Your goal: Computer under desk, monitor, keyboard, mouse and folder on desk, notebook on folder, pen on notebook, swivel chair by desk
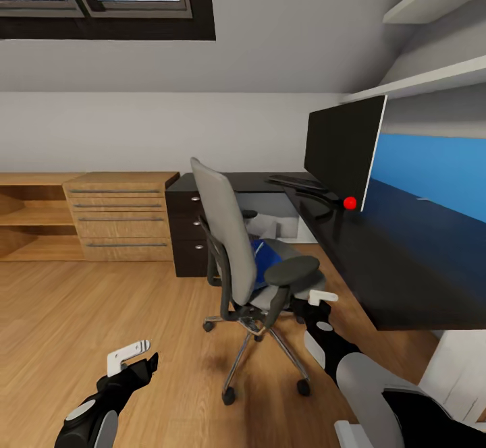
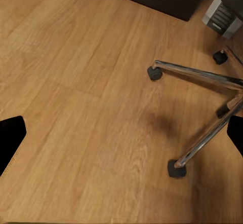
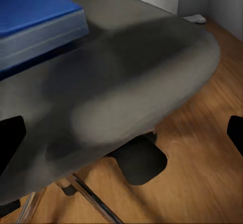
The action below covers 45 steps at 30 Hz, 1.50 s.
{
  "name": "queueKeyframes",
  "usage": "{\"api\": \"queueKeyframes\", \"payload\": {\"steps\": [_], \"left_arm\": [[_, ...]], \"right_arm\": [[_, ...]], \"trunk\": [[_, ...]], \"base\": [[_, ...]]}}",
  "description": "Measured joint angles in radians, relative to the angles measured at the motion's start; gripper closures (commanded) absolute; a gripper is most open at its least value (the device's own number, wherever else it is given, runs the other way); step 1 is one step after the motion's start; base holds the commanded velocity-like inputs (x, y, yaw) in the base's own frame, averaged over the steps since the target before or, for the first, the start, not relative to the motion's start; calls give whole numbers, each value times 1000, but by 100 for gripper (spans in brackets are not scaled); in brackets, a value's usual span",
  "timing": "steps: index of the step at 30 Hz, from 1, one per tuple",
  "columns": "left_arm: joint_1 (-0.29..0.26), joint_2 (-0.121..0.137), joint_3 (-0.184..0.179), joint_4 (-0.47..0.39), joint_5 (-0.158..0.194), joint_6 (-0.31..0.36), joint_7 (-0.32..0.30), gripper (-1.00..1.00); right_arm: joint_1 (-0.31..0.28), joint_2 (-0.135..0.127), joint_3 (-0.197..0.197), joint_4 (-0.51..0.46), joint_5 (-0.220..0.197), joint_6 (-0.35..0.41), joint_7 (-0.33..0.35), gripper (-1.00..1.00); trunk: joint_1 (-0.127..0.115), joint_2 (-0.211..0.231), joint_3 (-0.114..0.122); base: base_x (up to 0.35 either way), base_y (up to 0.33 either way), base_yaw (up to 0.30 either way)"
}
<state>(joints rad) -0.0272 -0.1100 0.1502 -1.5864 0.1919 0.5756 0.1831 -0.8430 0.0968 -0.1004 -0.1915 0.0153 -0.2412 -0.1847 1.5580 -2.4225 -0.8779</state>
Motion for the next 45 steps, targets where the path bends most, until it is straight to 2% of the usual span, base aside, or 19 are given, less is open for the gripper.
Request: {"api": "queueKeyframes", "payload": {"steps": [27, 34, 45], "left_arm": [[0, 0, 1, 0, 0, 0, 0, -100], [0, 0, 1, 0, 0, 1, 0, -100], [0, 0, 1, 0, 0, 2, 1, -100]], "right_arm": [[0, 13, -3, 1, -1, -12, -1, -100], [0, 13, 0, 0, 0, -12, 0, -100], [0, 13, 0, 0, 0, -13, 0, -100]], "trunk": [[0, 0, 0], [0, 0, 0], [0, 0, 0]], "base": [[0, 12, 267], [0, 243, 60], [0, 23, -12]]}}
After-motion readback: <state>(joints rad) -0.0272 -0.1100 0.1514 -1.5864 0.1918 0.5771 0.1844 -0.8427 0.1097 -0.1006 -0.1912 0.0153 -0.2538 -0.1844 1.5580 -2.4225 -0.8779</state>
